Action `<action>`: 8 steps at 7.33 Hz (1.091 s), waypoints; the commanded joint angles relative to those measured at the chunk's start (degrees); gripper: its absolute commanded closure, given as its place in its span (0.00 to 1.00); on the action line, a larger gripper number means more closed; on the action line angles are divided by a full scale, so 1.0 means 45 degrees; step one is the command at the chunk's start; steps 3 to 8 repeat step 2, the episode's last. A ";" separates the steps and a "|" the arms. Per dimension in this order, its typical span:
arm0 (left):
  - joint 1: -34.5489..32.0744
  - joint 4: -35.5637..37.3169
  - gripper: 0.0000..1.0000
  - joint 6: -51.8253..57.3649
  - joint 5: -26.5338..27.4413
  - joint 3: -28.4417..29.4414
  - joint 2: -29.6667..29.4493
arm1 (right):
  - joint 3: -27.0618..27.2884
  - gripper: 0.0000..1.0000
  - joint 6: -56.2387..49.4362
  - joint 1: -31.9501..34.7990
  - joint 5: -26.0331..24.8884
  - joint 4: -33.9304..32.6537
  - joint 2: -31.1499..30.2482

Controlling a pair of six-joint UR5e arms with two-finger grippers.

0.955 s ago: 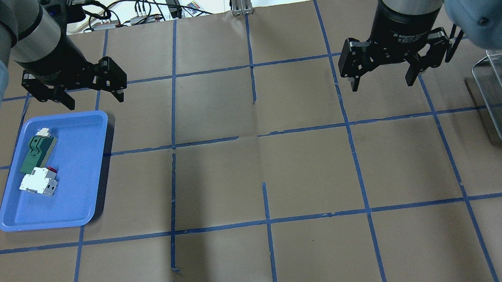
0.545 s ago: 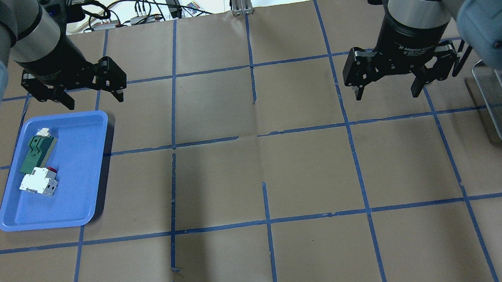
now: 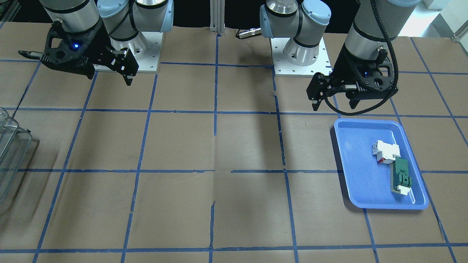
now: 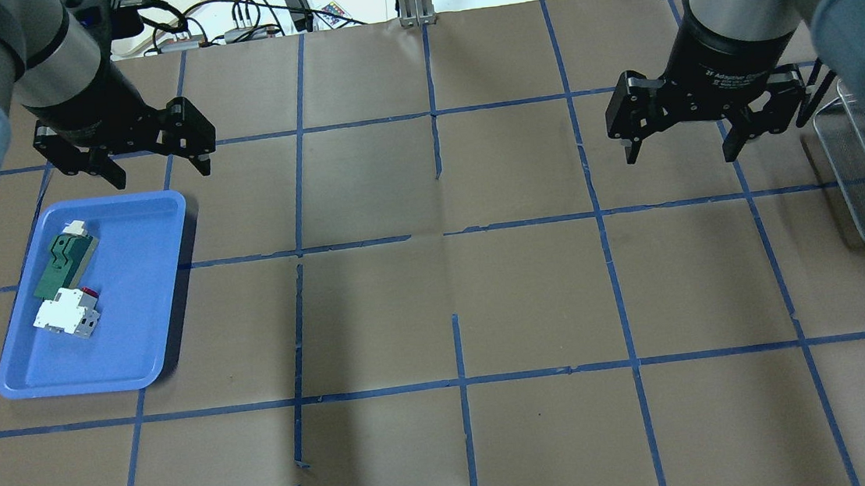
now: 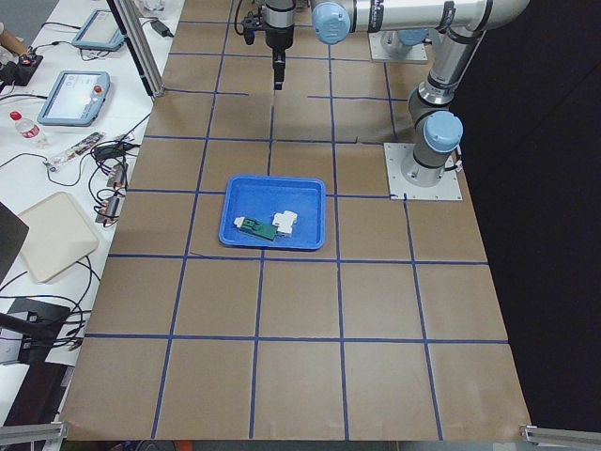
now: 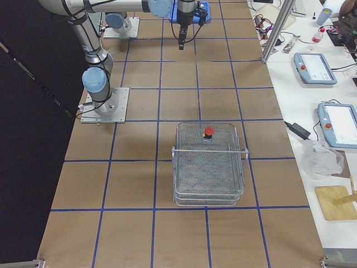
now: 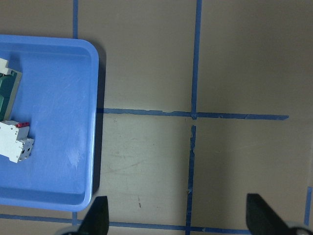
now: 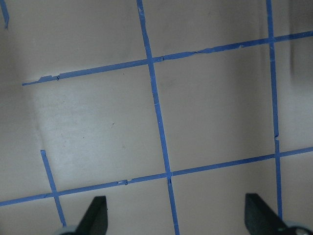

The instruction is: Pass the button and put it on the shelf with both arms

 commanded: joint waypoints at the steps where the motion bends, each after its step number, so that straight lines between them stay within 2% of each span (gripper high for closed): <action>1: -0.0029 0.0000 0.00 -0.0035 0.0066 -0.0055 -0.0034 | 0.0001 0.00 0.0000 0.0002 0.0021 0.0000 -0.0004; 8: -0.0029 0.0000 0.00 -0.0035 0.0028 -0.0036 -0.0034 | 0.0001 0.00 0.0000 0.0002 0.0021 0.0019 -0.0024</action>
